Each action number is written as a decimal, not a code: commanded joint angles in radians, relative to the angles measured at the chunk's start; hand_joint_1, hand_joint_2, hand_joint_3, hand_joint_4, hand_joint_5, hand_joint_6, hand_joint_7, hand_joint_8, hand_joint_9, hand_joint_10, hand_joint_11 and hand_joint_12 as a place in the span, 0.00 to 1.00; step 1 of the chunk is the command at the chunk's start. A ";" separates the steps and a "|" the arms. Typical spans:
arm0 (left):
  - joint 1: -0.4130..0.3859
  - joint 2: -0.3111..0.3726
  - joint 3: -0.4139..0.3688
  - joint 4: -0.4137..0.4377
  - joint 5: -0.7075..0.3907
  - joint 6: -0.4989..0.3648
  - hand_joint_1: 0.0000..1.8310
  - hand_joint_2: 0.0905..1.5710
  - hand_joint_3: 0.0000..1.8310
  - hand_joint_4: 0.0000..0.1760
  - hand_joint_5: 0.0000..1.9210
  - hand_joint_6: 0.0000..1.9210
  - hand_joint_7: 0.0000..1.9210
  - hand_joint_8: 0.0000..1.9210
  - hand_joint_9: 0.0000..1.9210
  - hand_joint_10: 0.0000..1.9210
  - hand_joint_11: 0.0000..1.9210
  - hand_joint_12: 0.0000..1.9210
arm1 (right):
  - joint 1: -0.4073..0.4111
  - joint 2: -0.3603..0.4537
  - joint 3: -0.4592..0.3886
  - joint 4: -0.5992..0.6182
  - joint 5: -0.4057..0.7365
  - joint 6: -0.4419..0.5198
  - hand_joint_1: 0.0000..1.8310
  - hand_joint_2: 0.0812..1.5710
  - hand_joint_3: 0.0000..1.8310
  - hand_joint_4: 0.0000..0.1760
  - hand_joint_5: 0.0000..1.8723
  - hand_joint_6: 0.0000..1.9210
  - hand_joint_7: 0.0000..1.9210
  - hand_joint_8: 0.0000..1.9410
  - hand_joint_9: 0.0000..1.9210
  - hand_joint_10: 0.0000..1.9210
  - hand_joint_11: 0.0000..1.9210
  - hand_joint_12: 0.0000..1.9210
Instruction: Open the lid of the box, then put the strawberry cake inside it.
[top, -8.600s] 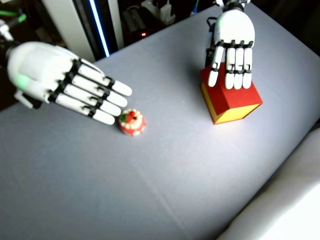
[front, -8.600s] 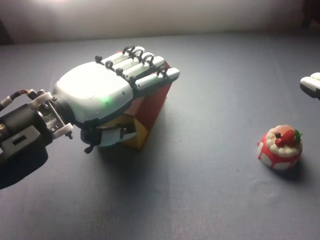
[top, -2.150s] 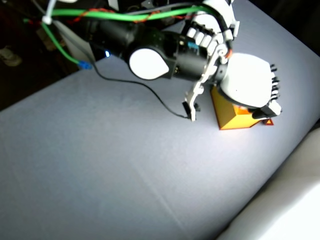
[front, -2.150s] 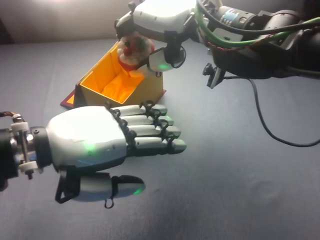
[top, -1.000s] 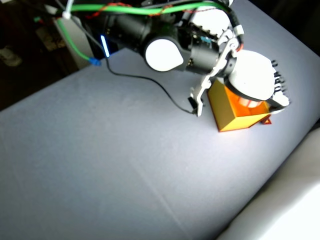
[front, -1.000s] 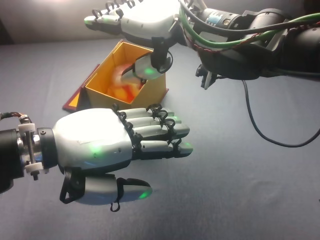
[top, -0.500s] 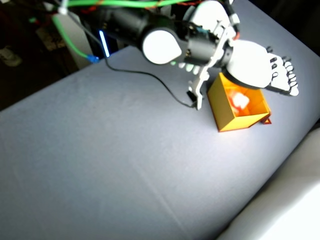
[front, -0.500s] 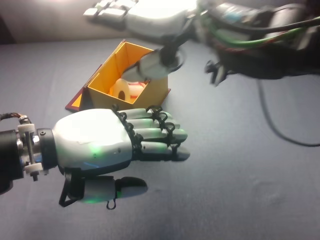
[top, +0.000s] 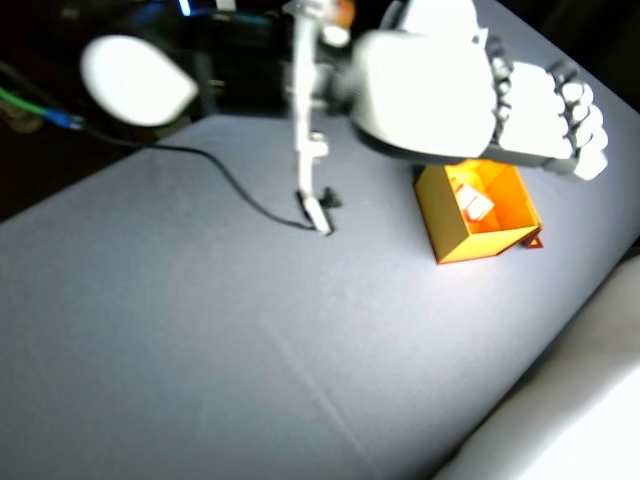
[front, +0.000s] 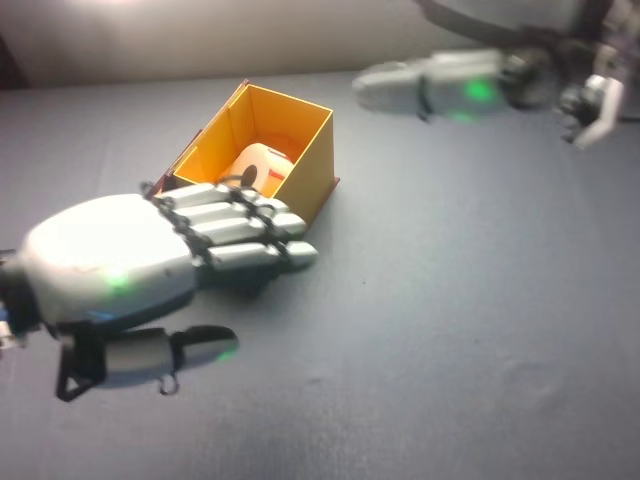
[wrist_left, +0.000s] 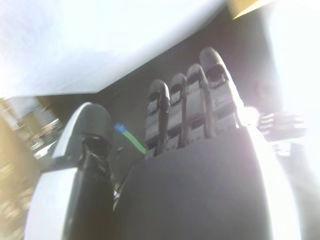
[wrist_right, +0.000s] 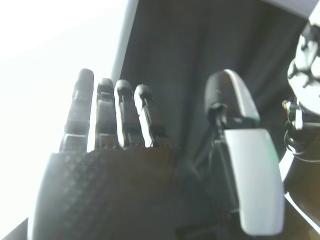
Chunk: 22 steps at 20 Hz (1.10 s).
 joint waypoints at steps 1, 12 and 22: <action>0.007 0.014 -0.009 -0.065 -0.156 0.026 0.22 0.92 0.00 0.20 0.09 0.00 0.04 0.00 0.04 0.00 0.00 0.18 | -0.009 0.034 -0.017 0.025 0.156 0.003 0.16 0.83 0.00 0.04 0.00 0.00 0.03 0.00 0.07 0.10 0.00 0.78; 0.219 0.053 -0.050 -0.483 -0.537 0.237 0.22 0.90 0.00 0.00 0.04 0.00 0.01 0.00 0.02 0.00 0.00 0.41 | -0.430 0.300 -0.220 0.299 0.569 -0.088 0.21 0.88 0.01 0.14 0.00 0.00 0.00 0.00 0.00 0.00 0.00 0.00; 0.339 0.054 -0.078 -0.647 -0.779 0.260 0.30 0.90 0.00 0.53 0.00 0.00 0.00 0.00 0.00 0.00 0.00 0.00 | -0.783 0.368 -0.330 0.533 1.022 -0.100 0.17 0.86 0.00 0.00 0.00 0.00 0.00 0.00 0.00 0.00 0.00 0.00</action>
